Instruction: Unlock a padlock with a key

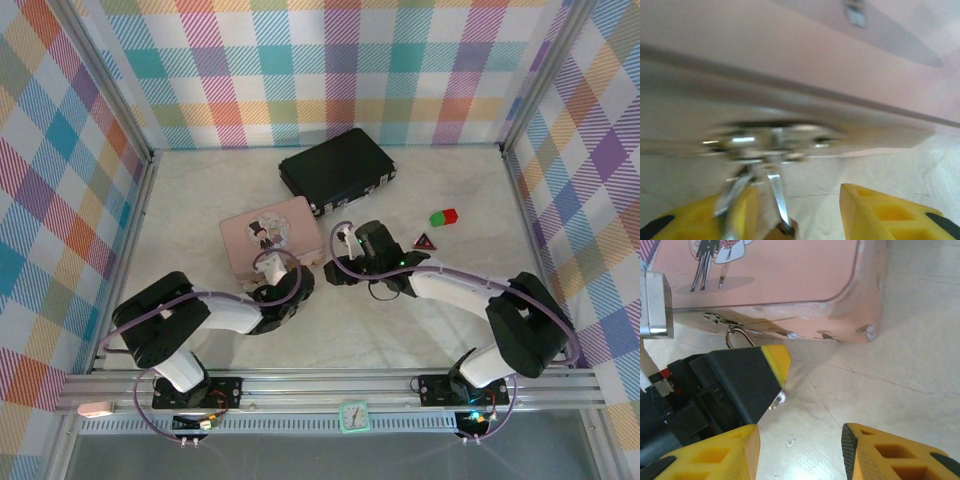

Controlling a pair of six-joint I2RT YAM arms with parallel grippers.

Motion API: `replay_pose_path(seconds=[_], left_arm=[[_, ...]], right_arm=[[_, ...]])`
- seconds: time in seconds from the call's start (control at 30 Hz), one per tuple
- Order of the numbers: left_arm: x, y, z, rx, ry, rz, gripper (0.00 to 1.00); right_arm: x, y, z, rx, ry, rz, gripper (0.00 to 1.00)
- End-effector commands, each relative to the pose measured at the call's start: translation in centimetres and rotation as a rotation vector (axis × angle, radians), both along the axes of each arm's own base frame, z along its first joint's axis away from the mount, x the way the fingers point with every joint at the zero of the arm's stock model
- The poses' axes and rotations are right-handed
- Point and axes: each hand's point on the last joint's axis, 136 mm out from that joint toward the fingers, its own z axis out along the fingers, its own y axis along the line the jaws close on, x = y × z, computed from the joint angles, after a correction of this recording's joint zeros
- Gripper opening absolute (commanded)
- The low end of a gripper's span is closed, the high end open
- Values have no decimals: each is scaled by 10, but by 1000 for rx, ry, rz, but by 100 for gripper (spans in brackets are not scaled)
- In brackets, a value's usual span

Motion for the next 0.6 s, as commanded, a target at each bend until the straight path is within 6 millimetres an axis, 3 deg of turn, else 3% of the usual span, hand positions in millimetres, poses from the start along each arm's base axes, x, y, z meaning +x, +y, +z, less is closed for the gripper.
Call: replay_pose_path(seconds=[0.0, 0.27, 0.57], left_arm=[[-5, -4, -10, 63, 61, -10, 45], [-6, -13, -20, 48, 87, -30, 42], [-4, -7, -26, 76, 94, 8, 11]], right_arm=[[-1, -12, 1, -13, -4, -36, 47], [4, -18, -1, 0, 6, -69, 46], [0, -21, -6, 17, 56, -88, 44]])
